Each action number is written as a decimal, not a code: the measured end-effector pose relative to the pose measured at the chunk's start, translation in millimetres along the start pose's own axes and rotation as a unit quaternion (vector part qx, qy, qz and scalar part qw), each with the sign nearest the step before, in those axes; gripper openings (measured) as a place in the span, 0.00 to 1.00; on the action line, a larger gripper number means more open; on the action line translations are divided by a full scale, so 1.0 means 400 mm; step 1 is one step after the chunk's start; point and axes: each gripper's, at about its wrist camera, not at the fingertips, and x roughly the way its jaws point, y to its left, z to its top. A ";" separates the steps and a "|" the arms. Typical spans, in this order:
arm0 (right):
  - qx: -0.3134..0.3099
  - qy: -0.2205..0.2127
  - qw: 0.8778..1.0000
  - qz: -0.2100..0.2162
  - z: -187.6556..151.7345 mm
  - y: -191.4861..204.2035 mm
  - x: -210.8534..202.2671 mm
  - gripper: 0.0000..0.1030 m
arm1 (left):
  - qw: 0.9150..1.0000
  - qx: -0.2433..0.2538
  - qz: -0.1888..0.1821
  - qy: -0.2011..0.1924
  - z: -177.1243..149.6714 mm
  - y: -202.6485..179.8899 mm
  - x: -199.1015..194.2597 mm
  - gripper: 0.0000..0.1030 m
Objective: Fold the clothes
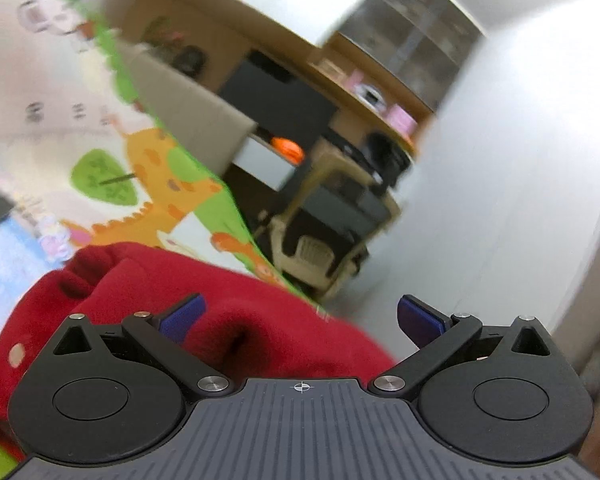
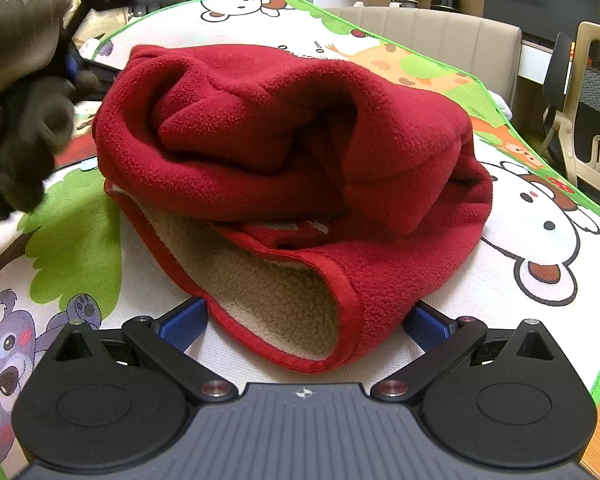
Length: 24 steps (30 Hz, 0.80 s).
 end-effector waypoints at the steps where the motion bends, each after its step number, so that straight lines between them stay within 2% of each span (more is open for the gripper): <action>1: 0.000 0.000 1.000 0.000 0.001 -0.001 0.000 1.00 | 1.000 -0.018 0.015 0.000 0.007 -0.003 -0.007 1.00; 3: 0.000 0.000 1.000 0.000 0.002 -0.002 0.000 1.00 | 0.998 -0.042 0.048 0.001 0.005 -0.005 -0.011 1.00; 5: 0.000 0.001 1.000 0.000 0.002 -0.002 -0.001 1.00 | 0.996 -0.069 0.061 -0.012 -0.001 0.003 -0.022 1.00; 7: -0.001 0.001 1.000 0.000 0.002 -0.002 -0.001 1.00 | 0.993 -0.104 0.055 -0.018 -0.006 0.020 -0.035 1.00; 8: -0.001 0.001 1.000 0.000 0.002 -0.002 0.000 1.00 | 0.993 -0.110 0.051 -0.010 -0.009 0.016 -0.036 1.00; 10: -0.001 0.001 1.000 0.000 0.002 -0.002 -0.001 1.00 | 0.992 -0.109 0.065 -0.008 -0.009 -0.005 -0.039 1.00; 13: -0.001 0.001 1.000 0.000 0.003 -0.001 -0.001 1.00 | 0.995 -0.071 0.068 -0.010 -0.001 -0.035 -0.054 1.00; 17: -0.001 0.001 1.000 -0.001 0.003 0.000 0.000 1.00 | 0.999 -0.031 0.012 0.031 0.001 -0.035 -0.100 1.00; 21: -0.001 0.001 1.000 -0.001 0.003 -0.001 -0.001 1.00 | 0.998 0.042 0.038 0.011 -0.019 -0.029 -0.146 1.00; 24: -0.001 0.001 1.000 -0.001 0.003 -0.001 -0.001 1.00 | 0.992 0.110 0.058 0.009 -0.060 -0.045 -0.150 1.00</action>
